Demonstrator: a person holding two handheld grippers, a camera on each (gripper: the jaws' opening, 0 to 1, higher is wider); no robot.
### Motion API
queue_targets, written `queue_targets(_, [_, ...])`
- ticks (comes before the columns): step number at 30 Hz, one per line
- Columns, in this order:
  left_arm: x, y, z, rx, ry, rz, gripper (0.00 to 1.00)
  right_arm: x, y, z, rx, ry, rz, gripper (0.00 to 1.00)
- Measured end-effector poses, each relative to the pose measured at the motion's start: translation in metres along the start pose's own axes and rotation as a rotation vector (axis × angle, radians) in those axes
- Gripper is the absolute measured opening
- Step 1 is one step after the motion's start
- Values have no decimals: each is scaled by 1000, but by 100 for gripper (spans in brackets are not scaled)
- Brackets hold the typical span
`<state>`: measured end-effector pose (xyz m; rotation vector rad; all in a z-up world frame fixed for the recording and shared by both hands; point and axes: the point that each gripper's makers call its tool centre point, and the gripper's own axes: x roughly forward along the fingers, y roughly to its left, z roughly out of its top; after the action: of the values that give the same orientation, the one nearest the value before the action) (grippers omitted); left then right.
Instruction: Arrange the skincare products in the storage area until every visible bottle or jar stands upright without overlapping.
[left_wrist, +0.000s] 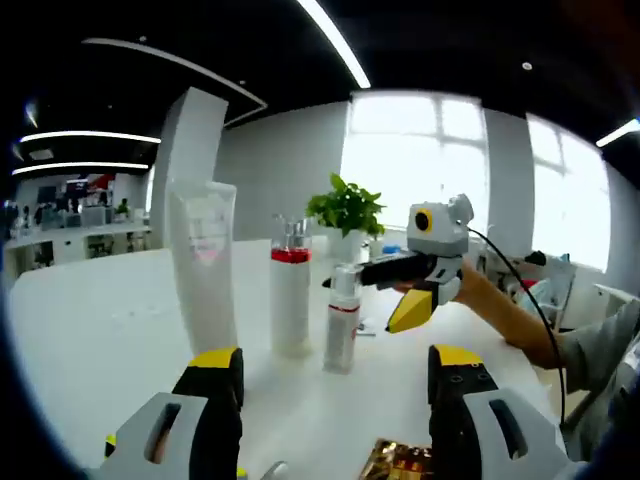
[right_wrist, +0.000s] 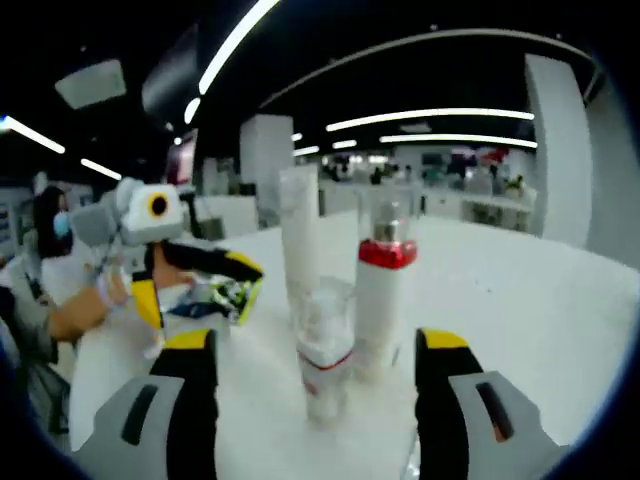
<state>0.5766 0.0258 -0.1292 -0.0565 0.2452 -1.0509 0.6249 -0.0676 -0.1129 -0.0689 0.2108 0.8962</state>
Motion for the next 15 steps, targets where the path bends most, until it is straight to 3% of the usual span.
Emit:
queue_targets(2, [-4, 6, 9, -10, -46, 15, 90, -3, 0, 15, 12, -76, 26, 100])
queue_targets(4, [-8, 9, 19, -24, -102, 10, 98, -10, 0, 35, -15, -179, 27, 100])
queue_targets(6, [-13, 10, 27, -26, -140, 7, 100, -20, -1, 56, -28, -292, 15, 100])
queue_targets(9, [-17, 10, 35, -38, -171, 6, 100, -33, -8, 80, 22, -434, -19, 100])
queue_targets(12, [-20, 8, 39, -29, -187, 10, 100, -44, -7, 93, 109, -557, 7, 100])
queue_targets(15, [-19, 7, 38, -10, -183, 19, 100, -49, -8, 102, 122, -626, 17, 100])
